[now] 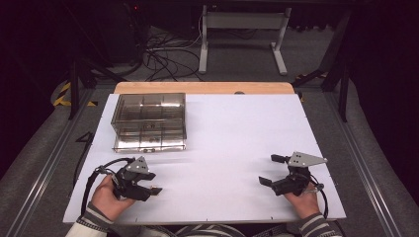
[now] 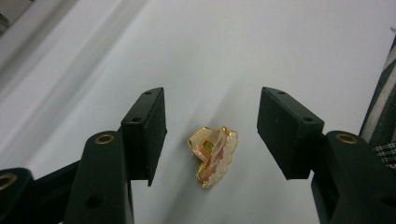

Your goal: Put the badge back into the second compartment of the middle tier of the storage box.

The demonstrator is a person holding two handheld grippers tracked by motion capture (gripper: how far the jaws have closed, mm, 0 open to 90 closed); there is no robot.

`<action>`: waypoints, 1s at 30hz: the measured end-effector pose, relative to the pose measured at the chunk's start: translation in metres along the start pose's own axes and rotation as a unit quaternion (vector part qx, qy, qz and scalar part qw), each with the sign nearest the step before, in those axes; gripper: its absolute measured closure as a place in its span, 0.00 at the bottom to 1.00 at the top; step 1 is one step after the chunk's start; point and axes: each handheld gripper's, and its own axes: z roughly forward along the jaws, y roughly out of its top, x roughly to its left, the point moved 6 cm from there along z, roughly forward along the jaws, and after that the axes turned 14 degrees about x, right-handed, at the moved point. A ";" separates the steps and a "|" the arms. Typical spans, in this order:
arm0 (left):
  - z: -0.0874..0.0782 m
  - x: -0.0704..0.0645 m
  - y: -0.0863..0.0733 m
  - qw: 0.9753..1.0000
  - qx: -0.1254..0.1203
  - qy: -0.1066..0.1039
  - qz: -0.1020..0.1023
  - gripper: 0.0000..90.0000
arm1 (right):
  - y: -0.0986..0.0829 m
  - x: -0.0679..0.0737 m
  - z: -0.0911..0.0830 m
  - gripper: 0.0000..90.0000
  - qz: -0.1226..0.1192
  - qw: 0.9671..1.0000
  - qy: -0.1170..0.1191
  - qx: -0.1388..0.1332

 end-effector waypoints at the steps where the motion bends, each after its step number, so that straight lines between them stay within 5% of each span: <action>1: 0.001 -0.001 0.000 1.000 0.003 0.001 0.000 0.48 | 0.000 0.000 0.000 0.01 0.000 1.000 0.000 0.000; 30: 0.012 -0.005 -0.011 0.998 0.057 0.031 0.010 0.57 | 0.000 -0.001 0.000 0.01 -0.001 1.000 -0.001 0.002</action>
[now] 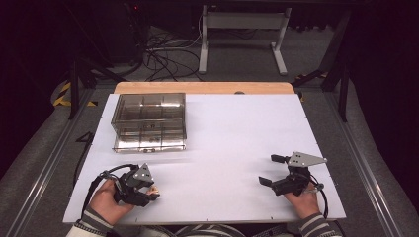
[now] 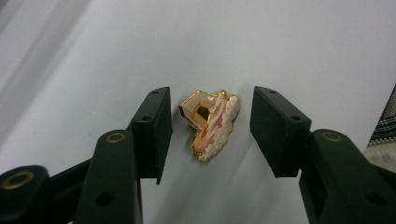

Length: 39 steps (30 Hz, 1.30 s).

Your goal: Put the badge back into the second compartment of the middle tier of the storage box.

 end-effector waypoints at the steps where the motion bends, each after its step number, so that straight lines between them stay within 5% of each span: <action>1: 0.001 0.001 -0.001 1.000 0.004 0.005 0.000 0.59 | 0.000 0.000 0.000 0.01 0.000 1.000 0.000 0.000; 39: -0.016 -0.011 -0.007 0.999 0.006 0.017 0.028 0.94 | 0.000 0.000 0.001 0.01 0.000 1.000 -0.005 0.003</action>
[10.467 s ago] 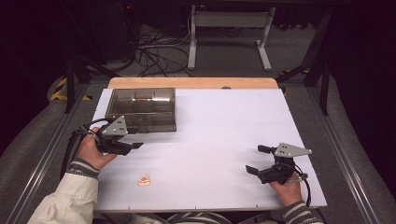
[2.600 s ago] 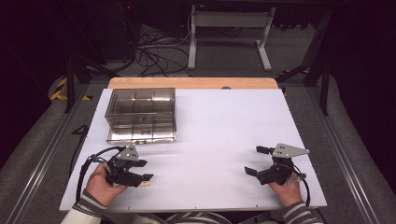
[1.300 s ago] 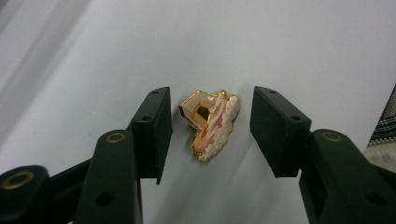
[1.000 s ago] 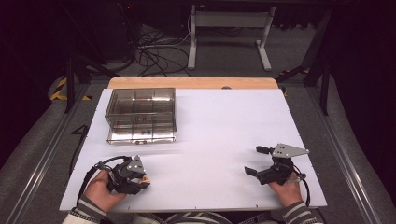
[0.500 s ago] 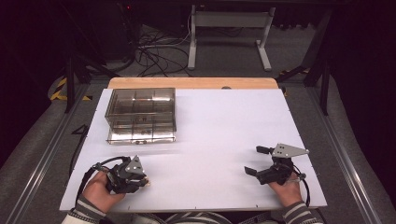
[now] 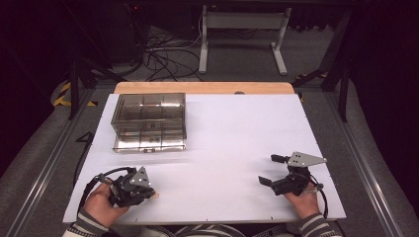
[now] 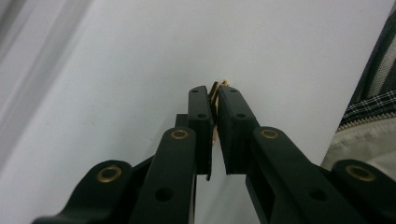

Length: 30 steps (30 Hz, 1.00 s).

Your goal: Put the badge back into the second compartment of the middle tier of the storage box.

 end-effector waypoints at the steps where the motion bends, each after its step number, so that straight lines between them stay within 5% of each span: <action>1: 0.000 0.000 0.000 1.000 0.002 0.001 0.000 0.94 | 0.000 0.000 0.000 0.01 0.000 1.000 0.000 0.000; 19: -0.004 -0.007 0.001 1.000 0.006 -0.006 0.020 0.99 | 0.000 0.001 0.000 0.01 0.000 1.000 0.001 -0.001; 30: -0.014 -0.002 0.005 0.999 -0.031 -0.003 0.008 0.99 | 0.000 0.001 0.000 0.01 -0.001 1.000 0.001 0.000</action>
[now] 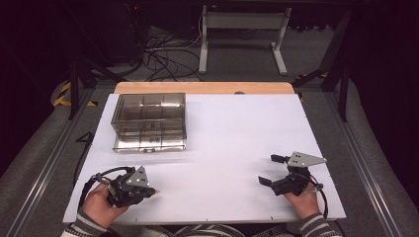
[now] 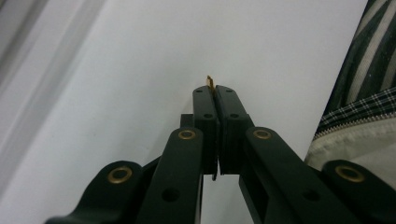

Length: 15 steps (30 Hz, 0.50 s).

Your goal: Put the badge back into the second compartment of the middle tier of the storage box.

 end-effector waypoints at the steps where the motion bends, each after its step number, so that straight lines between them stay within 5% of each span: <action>1: -0.001 0.002 0.001 1.000 -0.004 0.002 -0.002 0.99 | 0.000 0.000 0.000 0.01 0.000 1.000 0.000 0.000; 15: -0.017 0.016 0.007 0.997 -0.065 0.012 -0.029 0.99 | 0.000 0.000 0.000 0.01 0.002 1.000 0.000 0.000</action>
